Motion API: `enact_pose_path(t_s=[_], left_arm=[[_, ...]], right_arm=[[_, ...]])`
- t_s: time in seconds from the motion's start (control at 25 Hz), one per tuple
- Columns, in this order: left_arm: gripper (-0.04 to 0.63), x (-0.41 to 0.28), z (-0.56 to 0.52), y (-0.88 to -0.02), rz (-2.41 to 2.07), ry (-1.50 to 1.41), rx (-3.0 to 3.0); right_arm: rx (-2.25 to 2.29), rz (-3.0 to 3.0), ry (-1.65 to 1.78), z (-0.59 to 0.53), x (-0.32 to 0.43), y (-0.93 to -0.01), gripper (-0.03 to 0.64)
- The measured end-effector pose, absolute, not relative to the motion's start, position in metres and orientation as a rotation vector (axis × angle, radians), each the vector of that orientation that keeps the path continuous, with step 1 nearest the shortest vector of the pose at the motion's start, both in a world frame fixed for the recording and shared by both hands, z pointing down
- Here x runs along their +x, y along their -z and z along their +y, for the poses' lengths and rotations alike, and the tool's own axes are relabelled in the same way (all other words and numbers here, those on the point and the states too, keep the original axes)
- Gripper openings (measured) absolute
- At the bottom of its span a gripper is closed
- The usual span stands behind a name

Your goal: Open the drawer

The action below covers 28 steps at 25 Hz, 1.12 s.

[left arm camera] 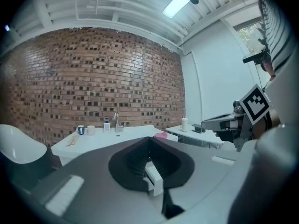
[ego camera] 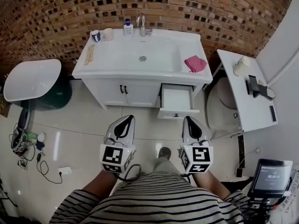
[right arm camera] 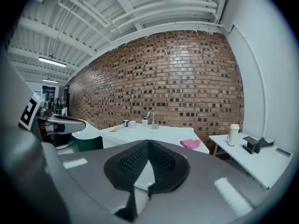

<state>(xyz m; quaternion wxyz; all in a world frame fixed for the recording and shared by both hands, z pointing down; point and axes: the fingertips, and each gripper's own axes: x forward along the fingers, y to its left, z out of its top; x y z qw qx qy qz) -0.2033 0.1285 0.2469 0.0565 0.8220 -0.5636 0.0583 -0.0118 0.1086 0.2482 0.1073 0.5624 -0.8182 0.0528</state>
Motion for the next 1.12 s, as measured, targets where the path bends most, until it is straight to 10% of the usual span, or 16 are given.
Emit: enact_pose_path(t_s=[1.12], left_arm=[[0.015,-0.192,0.265,-0.257,-1.691,-0.168,2.428]], right_arm=[[1.509,-2.422,-0.087,0.244,-0.049,-0.247,0.000]])
